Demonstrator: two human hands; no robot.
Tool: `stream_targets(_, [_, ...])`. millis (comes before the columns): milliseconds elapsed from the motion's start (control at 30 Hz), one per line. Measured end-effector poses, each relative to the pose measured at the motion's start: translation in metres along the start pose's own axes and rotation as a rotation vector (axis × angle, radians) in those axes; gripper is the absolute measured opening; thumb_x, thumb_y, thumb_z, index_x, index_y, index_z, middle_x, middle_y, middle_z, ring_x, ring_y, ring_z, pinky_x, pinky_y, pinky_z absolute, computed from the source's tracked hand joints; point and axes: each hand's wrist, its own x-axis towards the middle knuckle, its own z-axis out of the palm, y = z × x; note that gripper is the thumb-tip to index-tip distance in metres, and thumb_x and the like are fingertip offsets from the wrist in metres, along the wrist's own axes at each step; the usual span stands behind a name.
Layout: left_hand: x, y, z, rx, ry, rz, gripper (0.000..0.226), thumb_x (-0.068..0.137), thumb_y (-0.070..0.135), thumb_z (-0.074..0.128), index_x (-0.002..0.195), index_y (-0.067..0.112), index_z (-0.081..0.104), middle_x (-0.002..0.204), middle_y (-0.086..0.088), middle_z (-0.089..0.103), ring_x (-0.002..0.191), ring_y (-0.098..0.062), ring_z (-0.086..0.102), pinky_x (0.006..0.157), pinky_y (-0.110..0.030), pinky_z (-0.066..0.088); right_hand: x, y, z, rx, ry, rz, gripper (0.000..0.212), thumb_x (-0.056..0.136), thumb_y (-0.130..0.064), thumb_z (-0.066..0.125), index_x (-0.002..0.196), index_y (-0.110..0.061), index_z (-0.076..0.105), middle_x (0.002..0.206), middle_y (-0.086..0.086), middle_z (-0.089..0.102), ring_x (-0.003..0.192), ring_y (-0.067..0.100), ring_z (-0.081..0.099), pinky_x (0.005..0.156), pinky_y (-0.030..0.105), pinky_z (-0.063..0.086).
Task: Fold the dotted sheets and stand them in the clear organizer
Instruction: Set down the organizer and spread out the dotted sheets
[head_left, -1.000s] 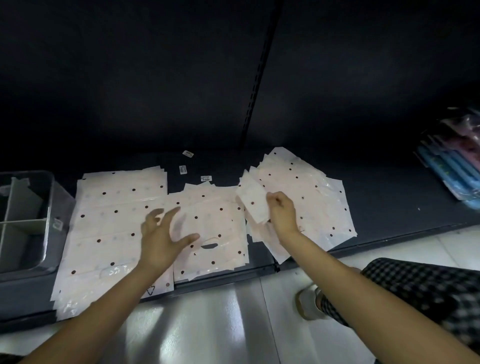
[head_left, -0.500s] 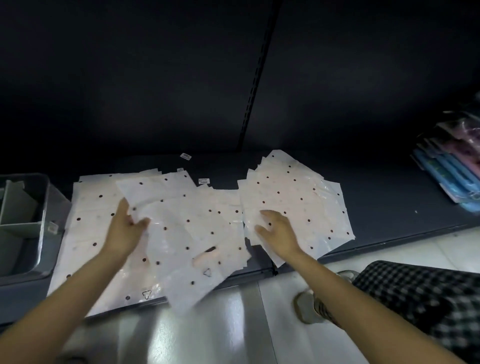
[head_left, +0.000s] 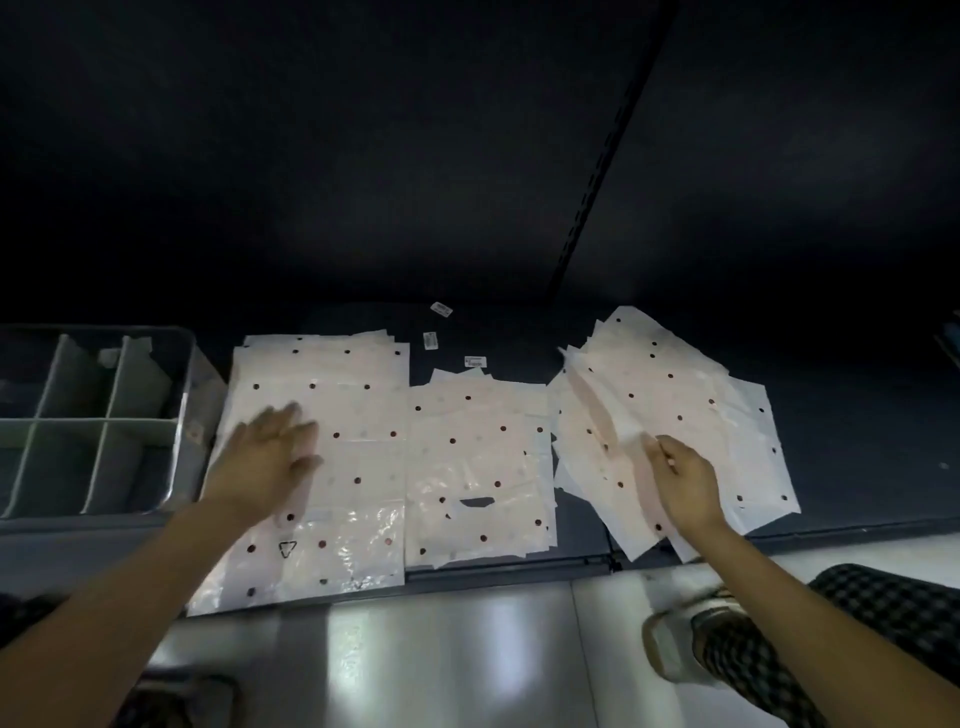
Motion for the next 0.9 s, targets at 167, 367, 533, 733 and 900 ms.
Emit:
stream_targets(167, [-0.006,0.038,-0.007,-0.303,-0.048,0.017,0.066,0.092,0.051,0.048,0.147,0.02,0.03,0.158,-0.001,0.016,0.144,-0.02,0.018,0.115,-0.032,0.018,-0.006,-0.088,0.02,0.223,-0.016,-0.104,0.038,0.1,-0.024,0.043,0.065,-0.011,0.04,0.057,-0.002,0.036,0.055,0.011,0.032,0.05,0.02,0.025])
stream_targets(367, [-0.025,0.128,-0.033,-1.138,-0.266,0.174,0.086,0.069,0.042,0.078,0.141,0.035,0.03,0.133,0.02,0.044,0.119,-0.006,0.048,0.09,-0.012,0.041,-0.037,-0.182,0.072,0.641,-0.477,0.082,0.034,0.101,-0.027,0.039,0.107,-0.002,0.062,0.104,0.013,0.067,0.089,0.019,0.062,0.083,0.031,0.052])
stream_targets(533, [-0.018,0.109,-0.027,-1.034,0.182,-0.065,0.073,0.081,-0.001,0.069,0.141,0.017,0.033,0.121,-0.008,0.059,0.114,-0.034,0.056,0.083,-0.029,0.047,-0.045,-0.157,0.078,0.48,-0.544,-0.108,0.023,0.097,-0.03,0.049,0.111,-0.018,0.064,0.11,-0.01,0.063,0.107,0.007,0.057,0.096,0.018,0.043])
stream_targets(733, [0.002,0.025,-0.031,-0.563,0.323,-0.236,0.096,0.082,-0.007,0.064,0.152,0.022,0.004,0.112,-0.034,0.058,0.078,-0.045,0.057,0.063,-0.039,0.039,-0.012,-0.028,0.027,-0.153,-0.242,0.058,0.049,0.092,-0.023,0.058,0.137,-0.009,0.044,0.141,0.008,0.045,0.131,0.025,0.037,0.107,0.027,0.03])
stream_targets(900, [0.01,-0.011,-0.019,-0.265,0.491,-0.152,0.1,0.072,-0.013,0.068,0.15,0.02,0.014,0.153,-0.027,0.014,0.132,-0.053,0.025,0.098,-0.064,0.034,0.001,0.025,-0.002,-0.366,-0.137,0.173,0.057,0.089,-0.032,0.06,0.141,-0.022,0.039,0.144,0.002,0.041,0.132,0.023,0.032,0.103,0.032,0.033])
